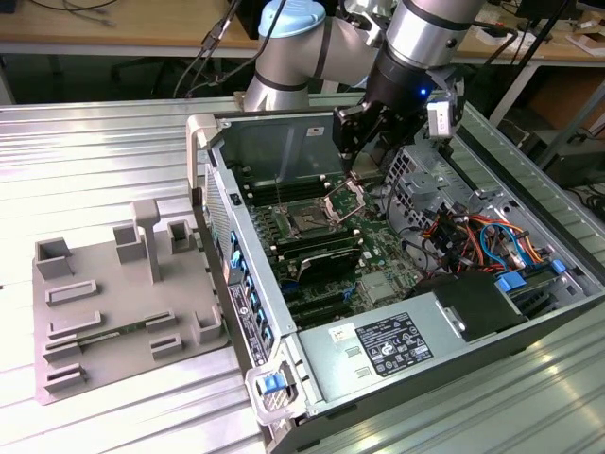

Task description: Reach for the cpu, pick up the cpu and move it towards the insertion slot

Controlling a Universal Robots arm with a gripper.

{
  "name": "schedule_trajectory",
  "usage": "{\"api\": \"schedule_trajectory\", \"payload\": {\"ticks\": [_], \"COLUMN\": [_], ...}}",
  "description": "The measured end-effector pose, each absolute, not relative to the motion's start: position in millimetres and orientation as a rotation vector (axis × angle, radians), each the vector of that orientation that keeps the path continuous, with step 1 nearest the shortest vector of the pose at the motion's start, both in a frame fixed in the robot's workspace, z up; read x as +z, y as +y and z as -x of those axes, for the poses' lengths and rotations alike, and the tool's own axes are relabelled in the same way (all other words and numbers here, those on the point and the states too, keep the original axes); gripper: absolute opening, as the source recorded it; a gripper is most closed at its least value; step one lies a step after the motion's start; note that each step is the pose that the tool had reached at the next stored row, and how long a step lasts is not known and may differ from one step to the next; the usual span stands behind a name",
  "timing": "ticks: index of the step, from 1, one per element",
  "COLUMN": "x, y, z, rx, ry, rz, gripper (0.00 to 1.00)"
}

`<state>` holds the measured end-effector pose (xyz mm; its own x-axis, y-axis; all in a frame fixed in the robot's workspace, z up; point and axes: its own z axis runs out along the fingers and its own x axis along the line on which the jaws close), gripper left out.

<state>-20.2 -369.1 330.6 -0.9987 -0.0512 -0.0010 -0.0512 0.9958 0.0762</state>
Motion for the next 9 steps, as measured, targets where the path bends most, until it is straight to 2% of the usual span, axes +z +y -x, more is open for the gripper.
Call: {"api": "schedule_trajectory", "payload": {"ticks": [9], "x": [330.6], "y": [-367.1], "z": [20.1], "rx": [-0.120], "ry": [-3.137], "rz": [-0.081], "gripper": [0.55]}}
